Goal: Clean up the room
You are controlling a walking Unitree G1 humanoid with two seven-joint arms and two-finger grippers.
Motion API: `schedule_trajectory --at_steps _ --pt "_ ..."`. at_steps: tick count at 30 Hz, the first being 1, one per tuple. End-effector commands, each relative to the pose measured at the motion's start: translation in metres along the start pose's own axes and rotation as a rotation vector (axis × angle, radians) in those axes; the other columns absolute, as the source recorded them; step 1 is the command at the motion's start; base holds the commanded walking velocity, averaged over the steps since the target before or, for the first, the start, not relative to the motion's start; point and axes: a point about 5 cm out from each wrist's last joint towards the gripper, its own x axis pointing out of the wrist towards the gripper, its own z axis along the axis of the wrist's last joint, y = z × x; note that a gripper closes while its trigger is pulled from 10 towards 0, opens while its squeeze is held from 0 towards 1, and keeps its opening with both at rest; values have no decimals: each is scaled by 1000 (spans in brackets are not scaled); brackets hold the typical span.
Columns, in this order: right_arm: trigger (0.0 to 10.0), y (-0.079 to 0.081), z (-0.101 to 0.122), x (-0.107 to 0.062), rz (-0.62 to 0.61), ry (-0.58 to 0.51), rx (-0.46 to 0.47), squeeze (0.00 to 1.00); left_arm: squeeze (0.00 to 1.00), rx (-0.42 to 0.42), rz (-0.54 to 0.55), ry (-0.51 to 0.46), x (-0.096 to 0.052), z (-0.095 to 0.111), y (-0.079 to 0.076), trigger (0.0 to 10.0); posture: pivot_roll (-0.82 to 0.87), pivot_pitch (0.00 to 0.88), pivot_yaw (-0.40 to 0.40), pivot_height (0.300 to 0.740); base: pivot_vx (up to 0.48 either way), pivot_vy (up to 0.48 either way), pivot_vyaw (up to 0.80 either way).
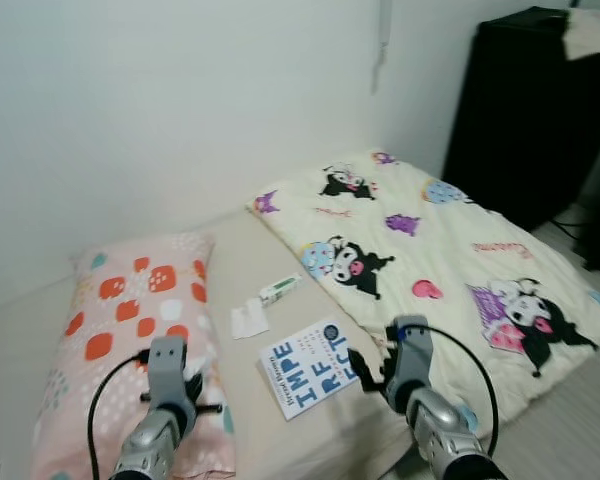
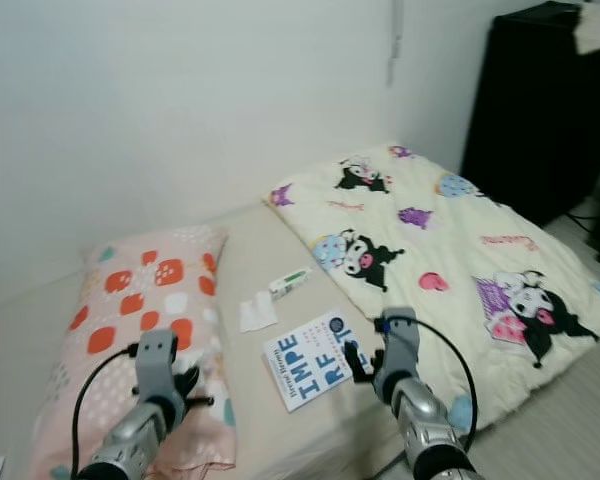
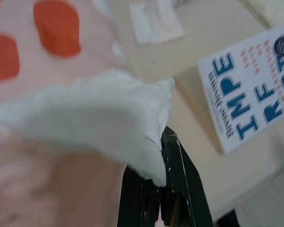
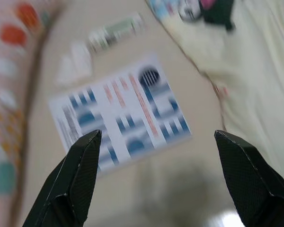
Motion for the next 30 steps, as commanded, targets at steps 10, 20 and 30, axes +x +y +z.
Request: schedule_trajectory --at_steps 10,20,30 --pt "10000 -10 -52 -20 -91 207 -31 0 0 17 140 236 -28 -57 34 10000 -116 0 107 740 0 0 446" --pt "10000 -10 -47 -17 -110 168 -11 0 0 6 126 247 -30 -61 34 10000 -116 8 116 740 0 0 731" --pt "10000 -10 -31 -11 -114 94 -2 0 0 -24 74 276 -31 -66 29 10000 -113 39 129 740 0 0 725"
